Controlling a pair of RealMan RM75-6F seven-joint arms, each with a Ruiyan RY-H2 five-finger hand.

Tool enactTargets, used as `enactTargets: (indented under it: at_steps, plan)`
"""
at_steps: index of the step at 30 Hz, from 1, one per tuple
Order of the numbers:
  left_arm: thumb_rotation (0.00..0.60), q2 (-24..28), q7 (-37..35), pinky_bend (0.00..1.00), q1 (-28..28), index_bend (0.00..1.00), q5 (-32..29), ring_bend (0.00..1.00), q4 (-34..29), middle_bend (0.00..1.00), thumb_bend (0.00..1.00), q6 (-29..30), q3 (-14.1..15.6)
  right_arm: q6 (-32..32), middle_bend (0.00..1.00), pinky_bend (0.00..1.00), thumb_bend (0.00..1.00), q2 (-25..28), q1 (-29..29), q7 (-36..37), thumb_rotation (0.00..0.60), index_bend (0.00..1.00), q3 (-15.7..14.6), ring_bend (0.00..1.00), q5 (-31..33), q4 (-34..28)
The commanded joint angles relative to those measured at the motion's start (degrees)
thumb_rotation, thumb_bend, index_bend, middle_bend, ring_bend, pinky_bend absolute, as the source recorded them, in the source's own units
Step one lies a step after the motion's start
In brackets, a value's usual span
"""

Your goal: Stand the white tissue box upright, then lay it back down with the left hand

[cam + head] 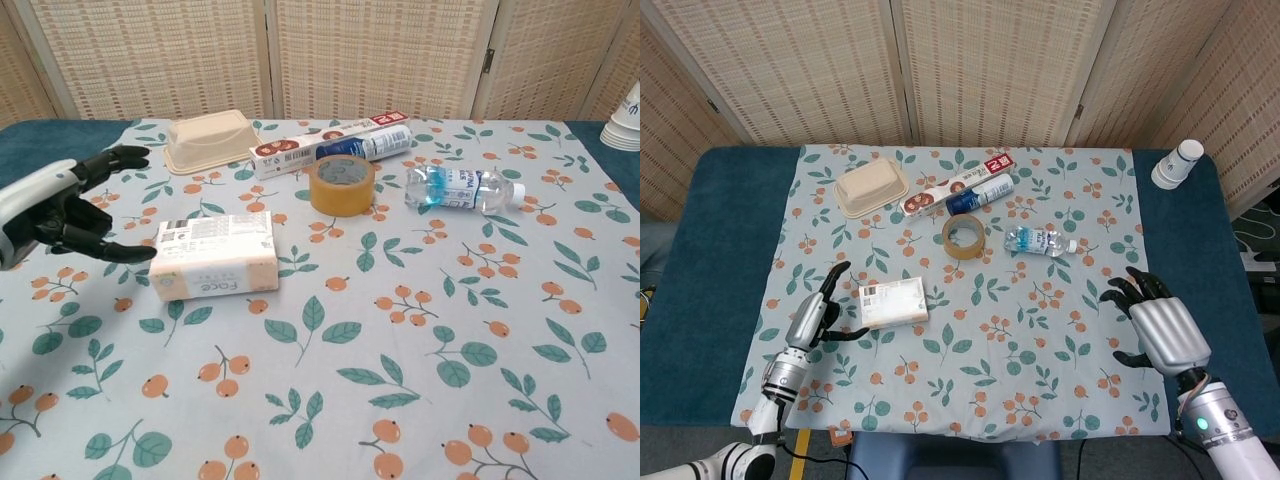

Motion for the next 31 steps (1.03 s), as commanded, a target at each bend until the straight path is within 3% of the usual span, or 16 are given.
enactTargets:
  at_steps: [1, 5, 9, 12, 15, 18, 19, 22, 26, 31]
  plan:
    - [0.6, 6.7, 4.2, 0.94, 2.0, 0.0, -0.4, 0.88, -9.3, 0.01, 0.07, 1.4, 0.3, 0.1, 0.15, 0.11, 0.07, 0.4, -0.4, 0.4, 0.6, 0.3, -0.4, 0.0, -1.1, -0.5]
    - [0.6, 11.2, 7.3, 0.94, 2.4, 0.0, -1.4, 0.88, -15.9, 0.07, 0.09, 2.4, -1.0, 0.4, 0.15, 0.11, 0.07, 0.7, -0.8, 0.7, 0.6, 0.3, -0.7, 0.0, -2.5, -1.0]
    - [0.6, 19.6, 19.1, 0.93, 2.0, 0.02, -5.9, 0.86, -23.8, 0.25, 0.2, 2.5, -2.9, 0.1, 0.15, 0.11, 0.07, 0.9, -1.0, 0.7, 0.6, 0.3, -0.9, 0.0, -2.9, -1.4]
    - [0.6, 26.1, 30.8, 0.88, 1.5, 0.19, -8.3, 0.82, -27.4, 0.33, 0.24, 3.3, -3.3, -0.2, 0.15, 0.11, 0.07, 1.0, -1.0, 0.6, 0.6, 0.3, -1.0, 0.0, -3.0, -1.6]
    - [0.6, 31.5, 39.3, 0.79, 1.1, 0.33, -9.5, 0.67, -28.3, 0.36, 0.24, 2.8, -2.2, -0.2, 0.15, 0.11, 0.07, 1.1, -1.0, 0.6, 0.6, 0.3, -1.0, 0.0, -2.9, -1.8]
    - [0.6, 34.6, 45.7, 0.59, 1.2, 0.34, -7.2, 0.37, -26.3, 0.29, 0.24, 3.5, -0.3, 0.1, 0.15, 0.11, 0.07, 1.3, -1.1, 0.6, 0.6, 0.3, -0.8, 0.0, -2.9, -2.0]
    - [0.6, 35.5, 47.2, 0.46, 1.3, 0.29, -5.6, 0.24, -25.5, 0.2, 0.24, 3.3, 0.7, 0.2, 0.15, 0.11, 0.07, 1.4, -1.1, 0.6, 0.6, 0.3, -0.8, 0.0, -2.9, -2.1]
    - [0.6, 39.4, 50.3, 0.19, 1.7, 0.1, -1.3, 0.01, -24.7, 0.01, 0.25, 0.6, 4.7, 0.4, 0.15, 0.11, 0.07, 1.5, -1.3, 0.5, 0.6, 0.3, -0.8, 0.0, -2.8, -2.3]
    - [0.6, 42.9, 49.7, 0.14, 2.8, 0.0, 0.1, 0.0, -25.5, 0.0, 0.25, -1.7, 7.6, 0.6, 0.15, 0.11, 0.07, 1.7, -1.5, 0.2, 0.6, 0.3, -0.8, 0.0, -2.8, -2.6]
    - [0.6, 45.0, 51.0, 0.13, 3.5, 0.0, -5.4, 0.0, -29.3, 0.0, 0.25, -1.4, 7.3, 0.8, 0.15, 0.11, 0.07, 1.6, -1.6, -0.3, 0.6, 0.3, -0.9, 0.0, -3.1, -2.6]
